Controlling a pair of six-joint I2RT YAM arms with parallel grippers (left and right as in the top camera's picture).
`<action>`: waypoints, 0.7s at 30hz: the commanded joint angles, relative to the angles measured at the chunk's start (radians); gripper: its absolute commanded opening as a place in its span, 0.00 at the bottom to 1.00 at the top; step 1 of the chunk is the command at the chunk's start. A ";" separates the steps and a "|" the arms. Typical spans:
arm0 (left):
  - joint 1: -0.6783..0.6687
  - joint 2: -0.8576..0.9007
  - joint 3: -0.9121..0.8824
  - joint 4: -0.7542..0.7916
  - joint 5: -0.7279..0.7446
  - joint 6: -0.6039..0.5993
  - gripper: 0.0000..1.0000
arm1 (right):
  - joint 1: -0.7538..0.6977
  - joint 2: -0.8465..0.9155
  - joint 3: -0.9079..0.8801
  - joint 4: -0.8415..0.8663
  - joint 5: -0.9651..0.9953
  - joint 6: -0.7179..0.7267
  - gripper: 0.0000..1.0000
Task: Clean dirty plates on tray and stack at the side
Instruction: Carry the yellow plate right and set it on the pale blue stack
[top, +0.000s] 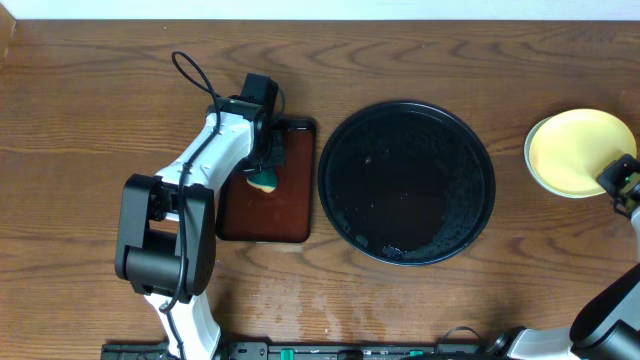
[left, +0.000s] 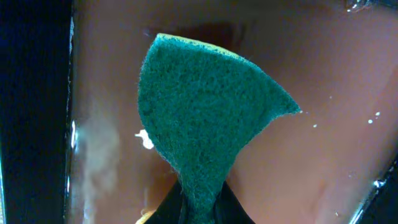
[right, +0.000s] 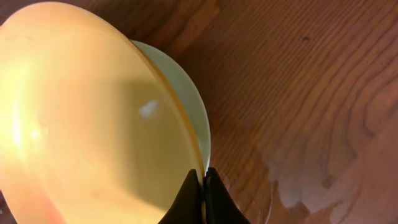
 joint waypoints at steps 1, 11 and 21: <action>-0.001 0.004 -0.006 0.005 -0.005 0.013 0.08 | -0.003 -0.008 -0.003 0.025 0.002 0.007 0.10; -0.002 0.004 -0.006 0.013 -0.005 0.013 0.08 | -0.001 -0.008 0.006 0.051 -0.126 -0.005 0.34; -0.003 0.004 -0.006 0.013 -0.005 0.013 0.09 | 0.156 -0.008 0.104 -0.054 -0.248 -0.068 0.34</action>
